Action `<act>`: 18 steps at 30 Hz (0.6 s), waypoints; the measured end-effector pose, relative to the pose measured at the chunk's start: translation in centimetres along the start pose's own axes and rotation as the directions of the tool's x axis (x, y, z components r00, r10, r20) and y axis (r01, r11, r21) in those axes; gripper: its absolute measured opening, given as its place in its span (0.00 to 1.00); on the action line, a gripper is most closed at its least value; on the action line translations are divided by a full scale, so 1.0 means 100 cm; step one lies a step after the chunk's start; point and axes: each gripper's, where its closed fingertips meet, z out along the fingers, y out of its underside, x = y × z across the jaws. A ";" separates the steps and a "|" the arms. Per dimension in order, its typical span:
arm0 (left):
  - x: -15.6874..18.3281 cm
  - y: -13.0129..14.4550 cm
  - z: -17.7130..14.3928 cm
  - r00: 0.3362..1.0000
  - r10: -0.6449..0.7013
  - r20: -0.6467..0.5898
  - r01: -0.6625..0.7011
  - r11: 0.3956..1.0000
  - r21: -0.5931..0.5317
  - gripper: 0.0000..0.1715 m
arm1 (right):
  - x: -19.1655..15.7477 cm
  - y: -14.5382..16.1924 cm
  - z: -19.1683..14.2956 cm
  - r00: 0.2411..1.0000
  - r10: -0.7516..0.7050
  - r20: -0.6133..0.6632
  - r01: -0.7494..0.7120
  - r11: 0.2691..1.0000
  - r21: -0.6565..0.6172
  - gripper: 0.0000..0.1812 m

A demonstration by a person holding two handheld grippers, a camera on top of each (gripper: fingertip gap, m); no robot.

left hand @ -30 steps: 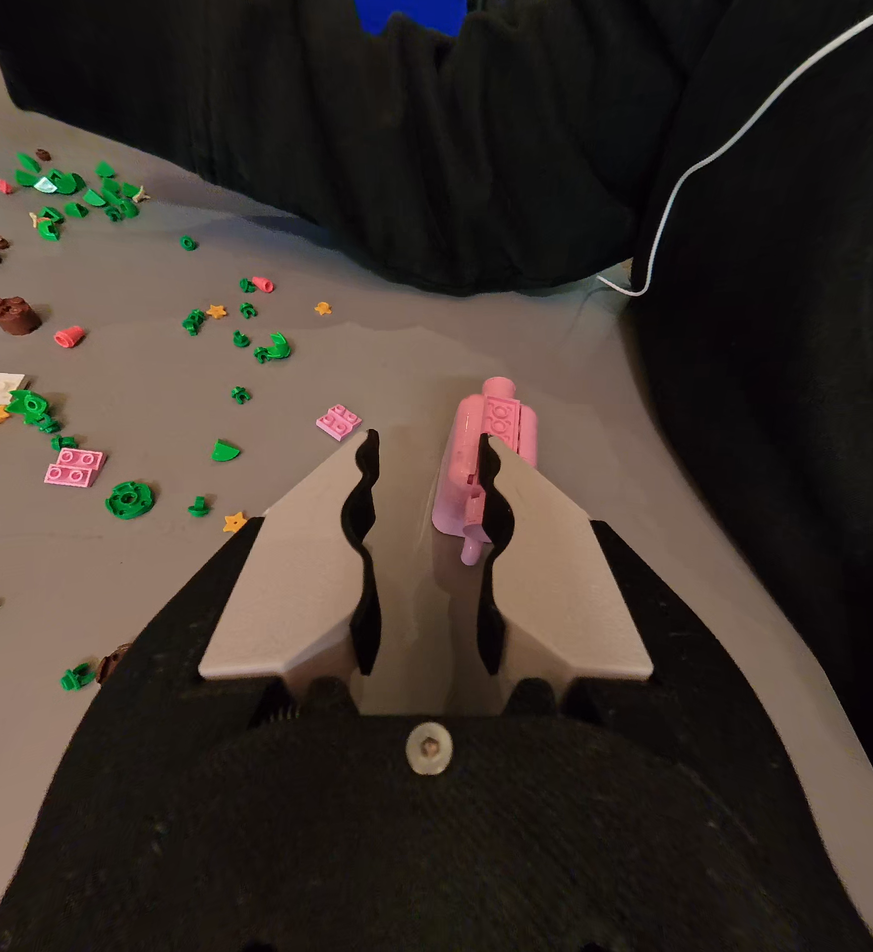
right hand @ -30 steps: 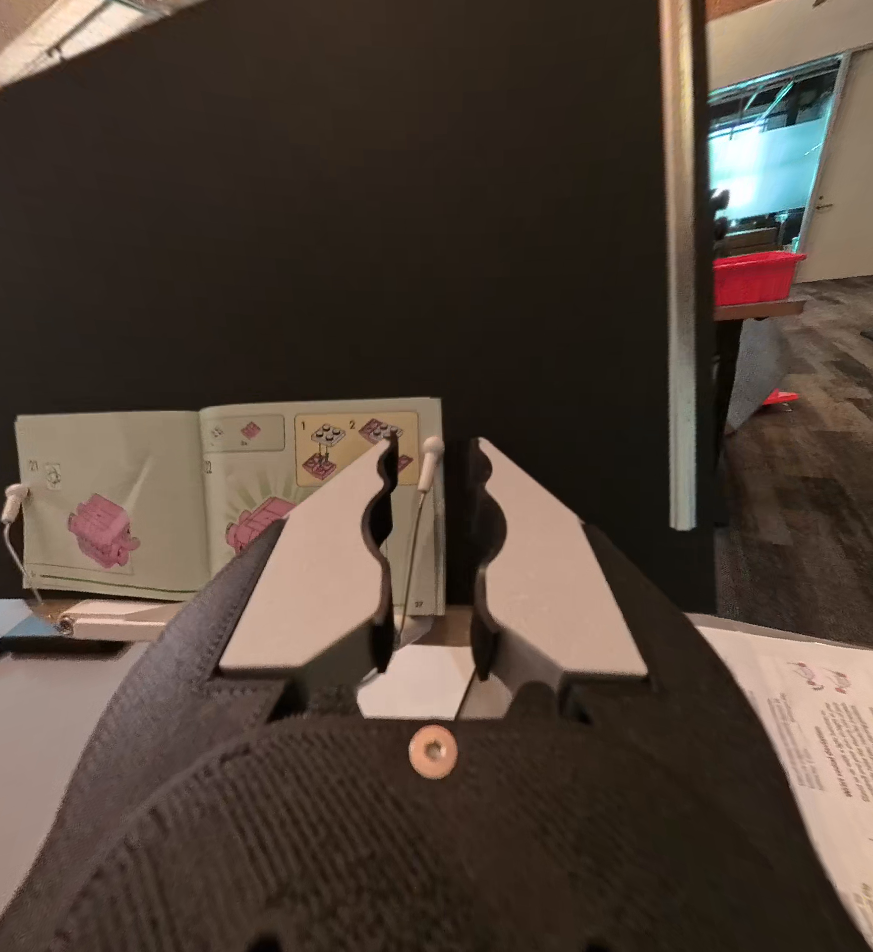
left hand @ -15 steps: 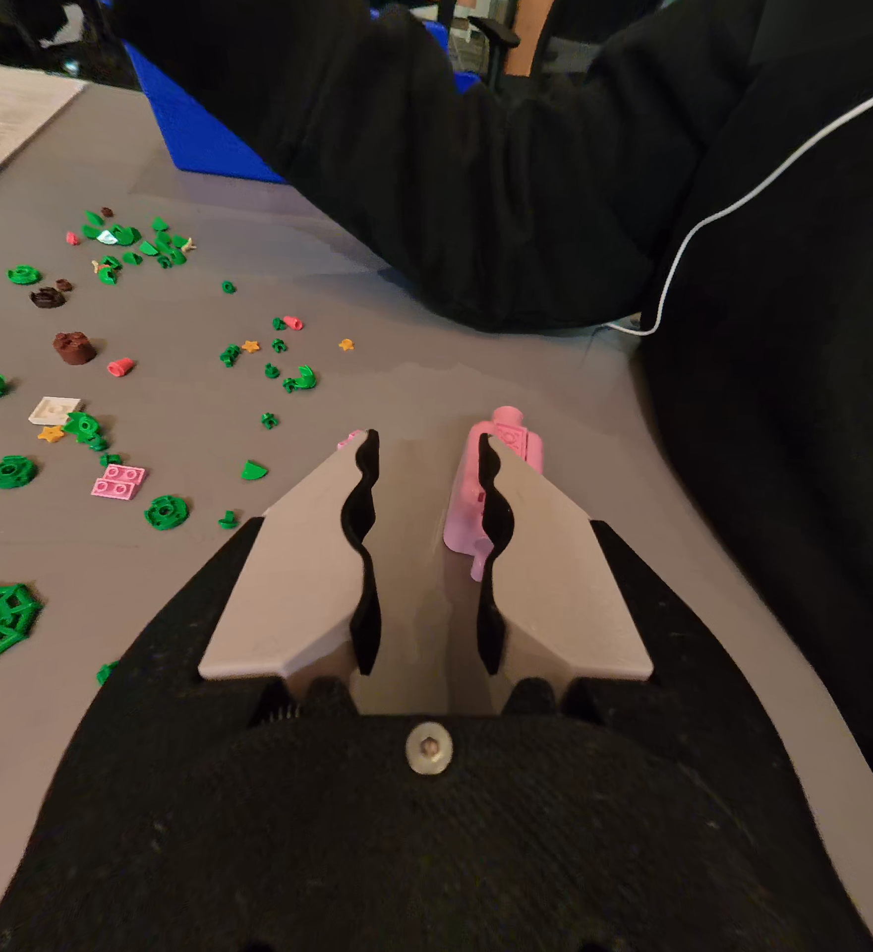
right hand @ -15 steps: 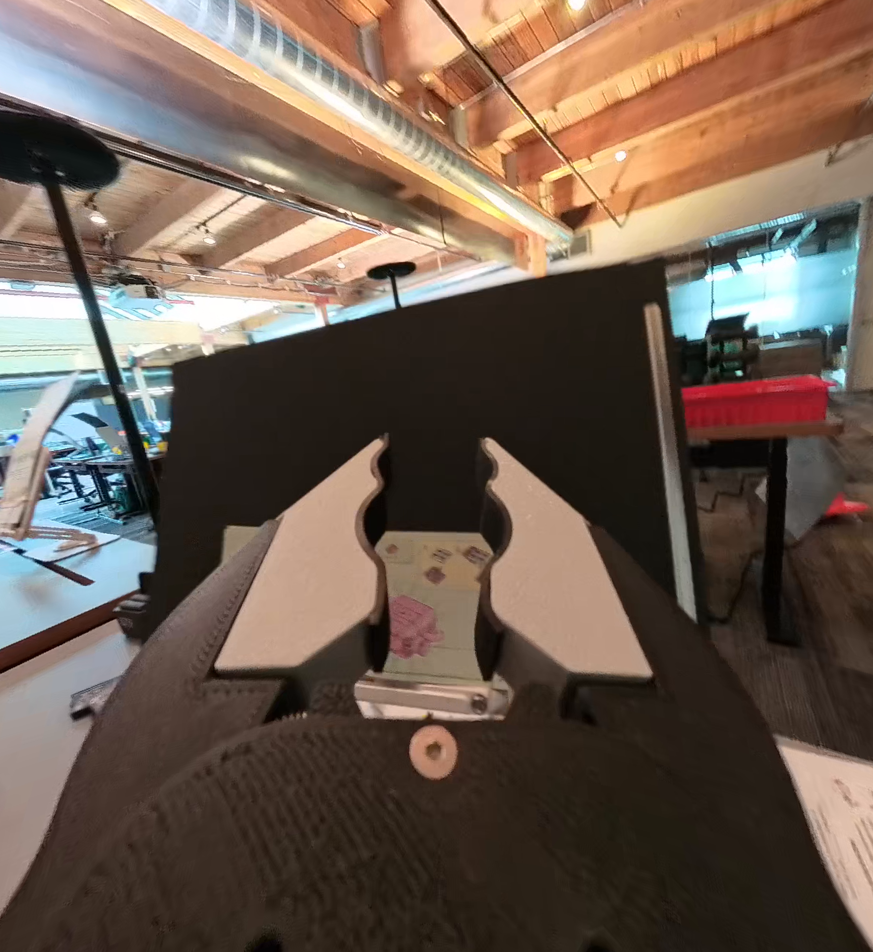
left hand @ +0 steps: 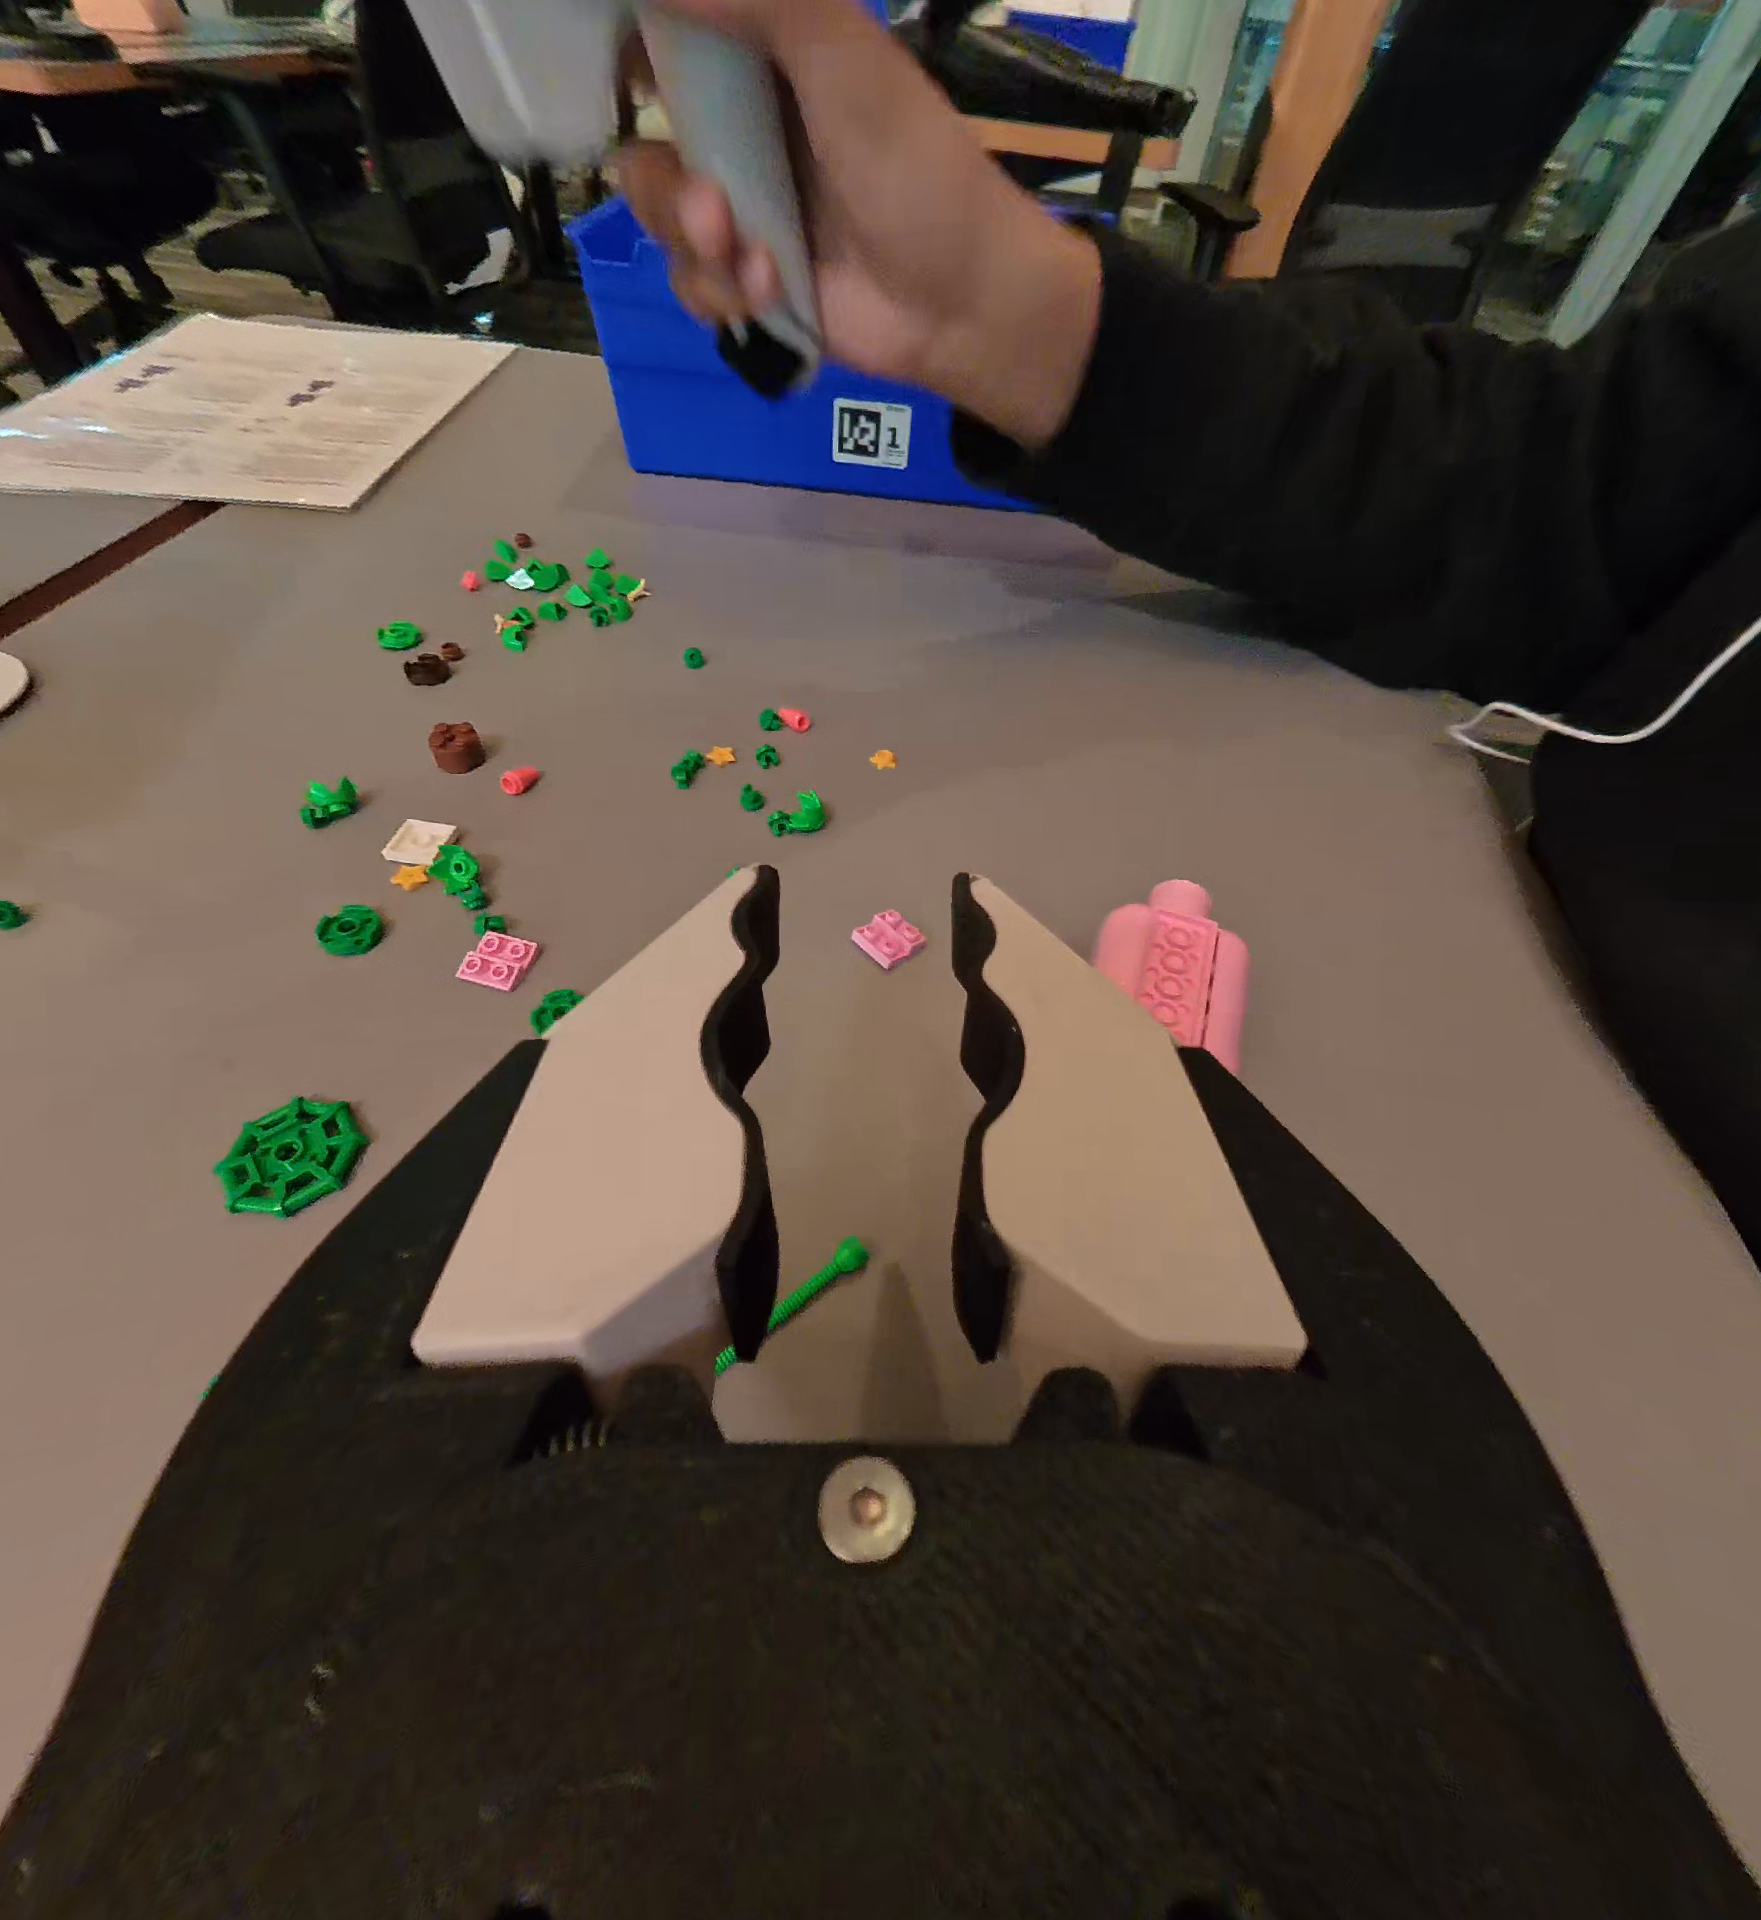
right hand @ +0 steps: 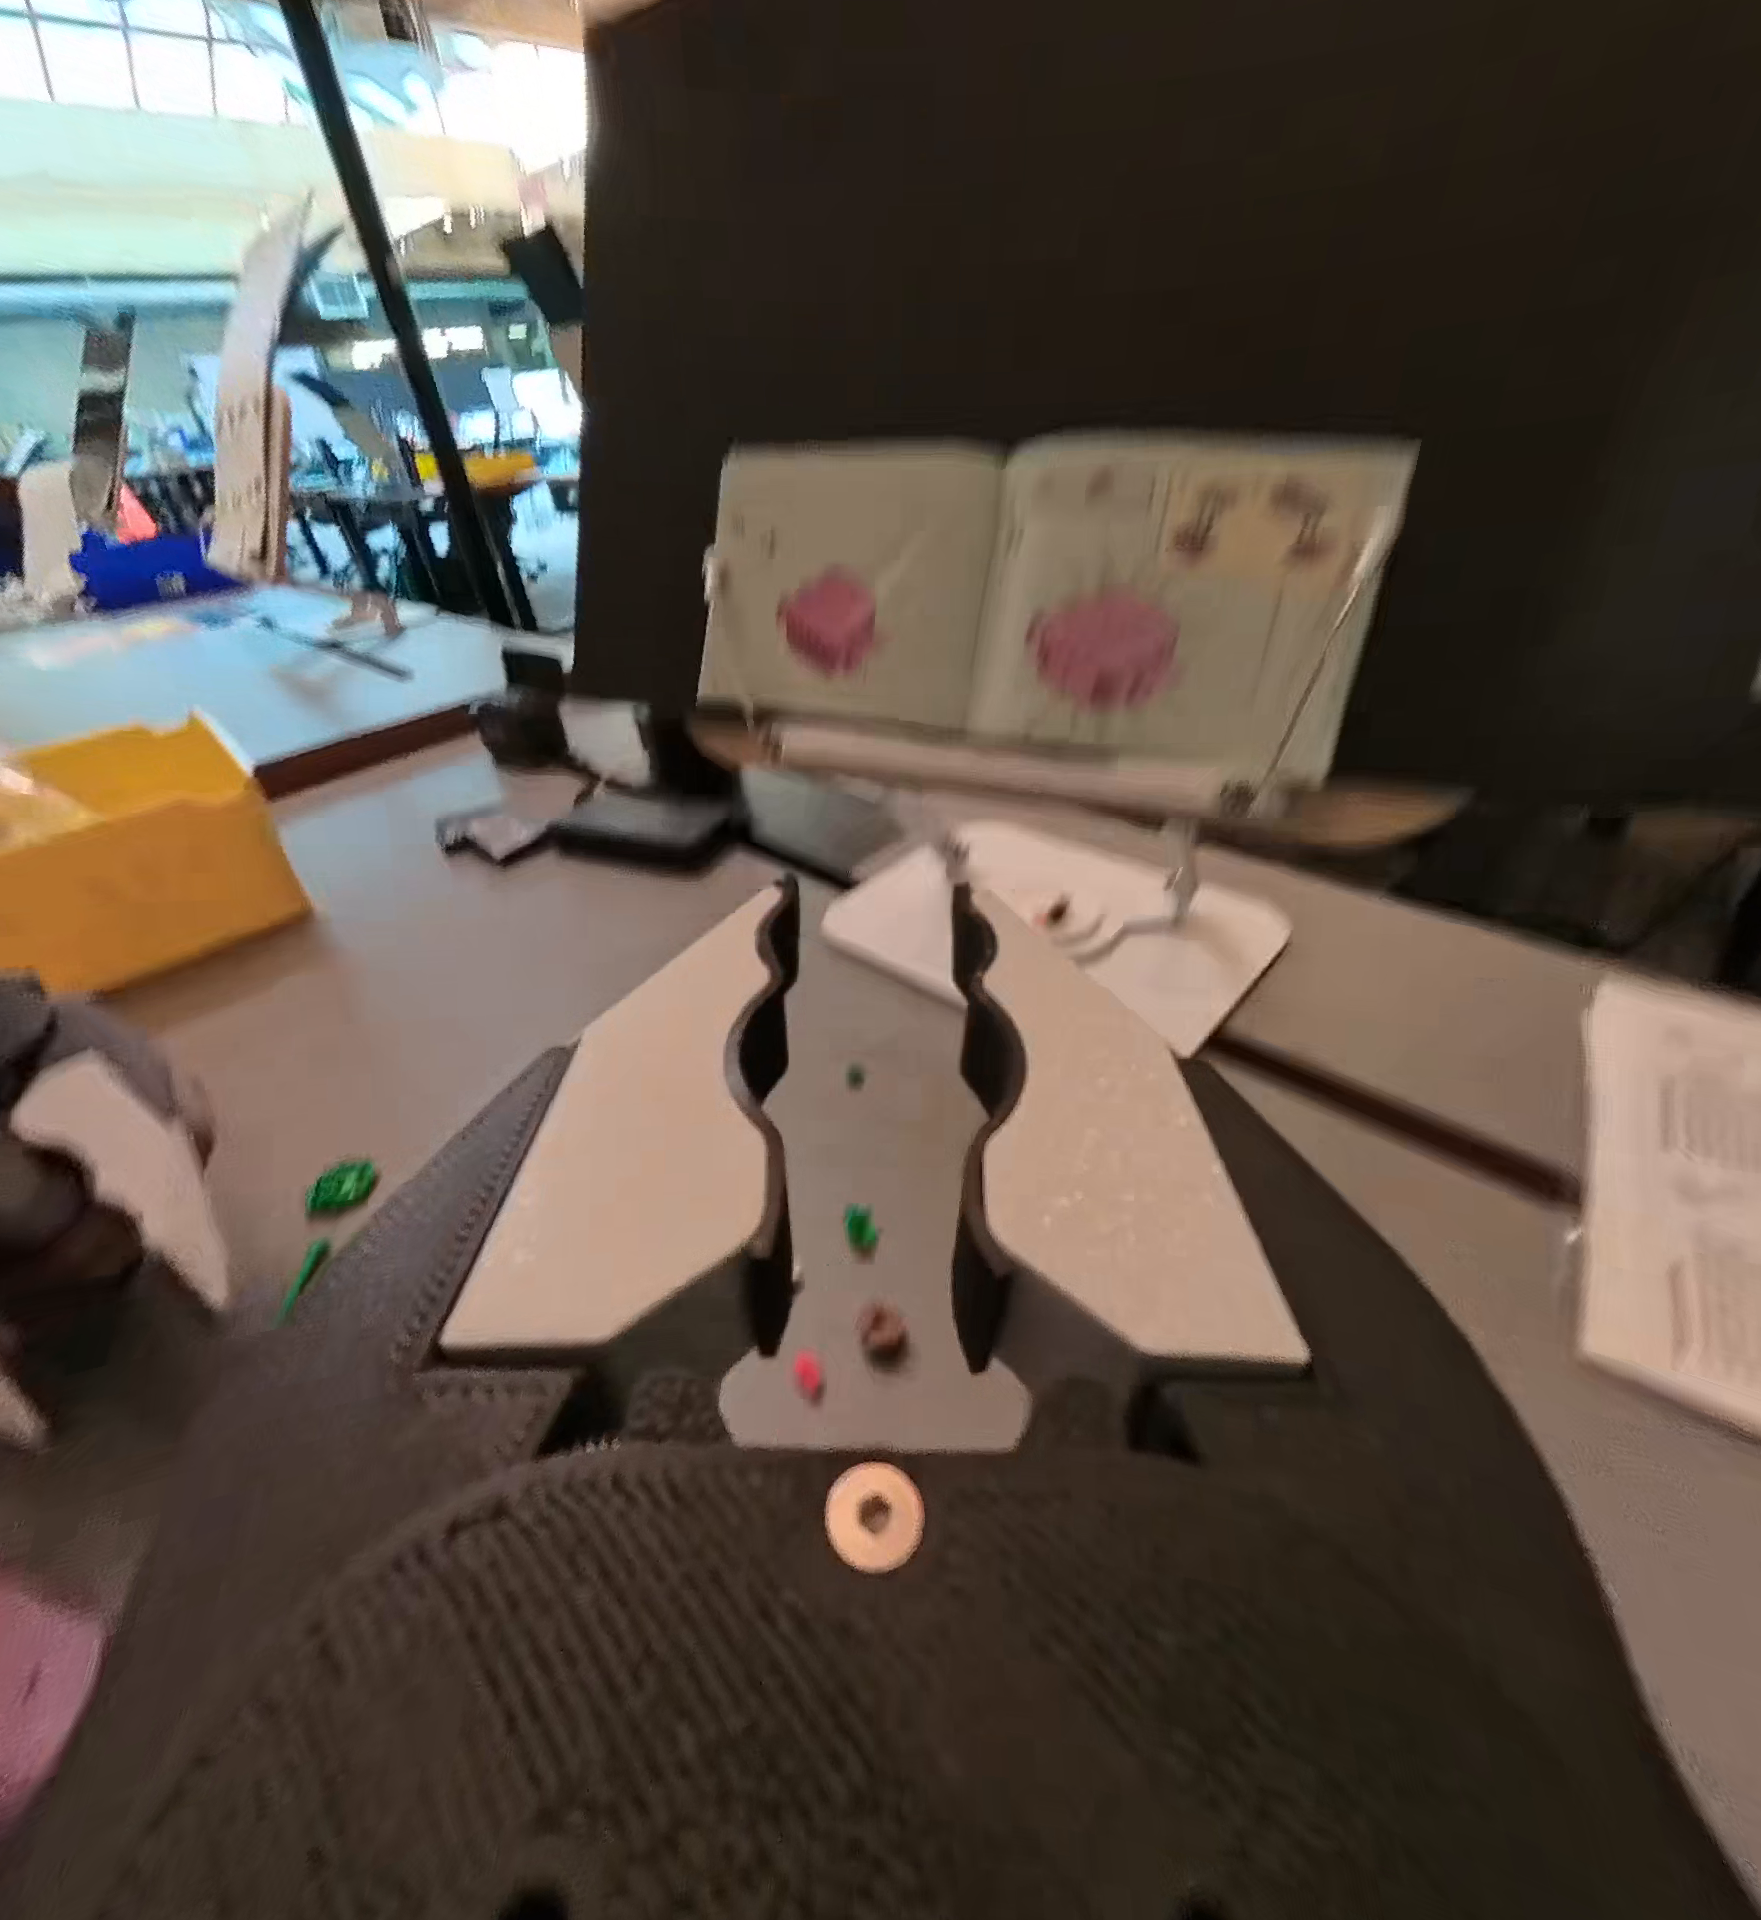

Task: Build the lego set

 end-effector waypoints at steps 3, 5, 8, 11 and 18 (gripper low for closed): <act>0.002 0.002 0.001 1.000 0.010 -0.006 -0.010 1.000 -0.006 0.18 | -0.019 0.062 -0.009 0.999 0.023 0.029 -0.020 0.996 -0.091 0.15; 0.022 0.002 0.001 0.991 0.021 -0.134 -0.022 1.000 0.001 0.26 | -0.036 0.091 -0.011 0.997 0.020 0.069 -0.009 0.987 -0.159 0.15; 0.052 0.000 0.001 0.944 -0.035 -0.327 0.032 0.999 -0.015 0.43 | -0.051 0.110 -0.012 0.994 -0.030 0.104 0.054 0.971 -0.234 0.15; 0.057 0.016 0.009 0.948 -0.009 -0.318 -0.024 0.994 -0.103 0.44 | -0.059 0.116 -0.009 0.991 -0.037 0.132 0.068 0.968 -0.243 0.15; 0.032 0.009 0.007 0.986 0.024 -0.166 -0.036 0.997 -0.067 0.33 | -0.051 0.116 -0.009 0.987 0.084 0.134 -0.053 0.975 -0.217 0.14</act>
